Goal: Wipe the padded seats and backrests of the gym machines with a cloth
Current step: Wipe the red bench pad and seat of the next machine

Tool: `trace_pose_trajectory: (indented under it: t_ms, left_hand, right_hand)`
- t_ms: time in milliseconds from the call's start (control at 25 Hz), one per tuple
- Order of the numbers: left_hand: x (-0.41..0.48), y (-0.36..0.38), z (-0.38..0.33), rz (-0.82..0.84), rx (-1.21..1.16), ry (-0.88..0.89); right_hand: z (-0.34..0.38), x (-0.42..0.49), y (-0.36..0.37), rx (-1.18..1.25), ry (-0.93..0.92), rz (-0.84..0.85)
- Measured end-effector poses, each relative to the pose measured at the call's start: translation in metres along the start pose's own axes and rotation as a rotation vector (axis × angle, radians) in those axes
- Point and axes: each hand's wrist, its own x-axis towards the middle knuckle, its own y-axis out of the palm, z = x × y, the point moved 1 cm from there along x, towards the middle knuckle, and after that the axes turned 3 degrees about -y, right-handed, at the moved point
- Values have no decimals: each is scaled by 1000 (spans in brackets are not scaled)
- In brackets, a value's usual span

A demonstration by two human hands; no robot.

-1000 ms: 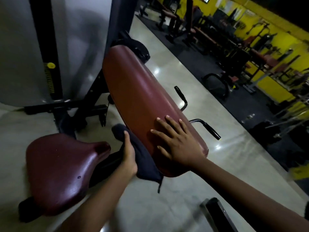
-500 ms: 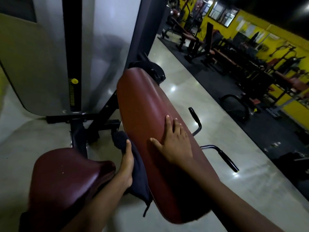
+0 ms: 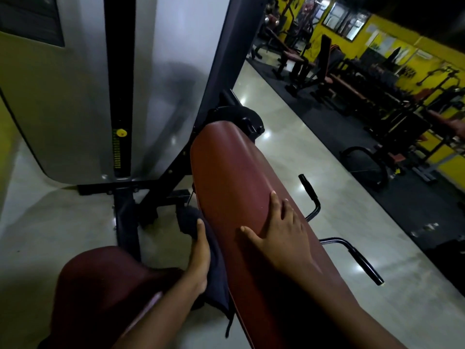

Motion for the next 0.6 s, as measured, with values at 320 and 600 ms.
trace_pose_trajectory:
  t_ms: [320, 600]
  left_hand:
    - [69, 11, -104, 7, 179, 34]
    - [144, 27, -202, 100, 490, 199]
  right_hand:
    - [30, 95, -8, 116, -32, 49]
    - [30, 97, -4, 77, -32, 64]
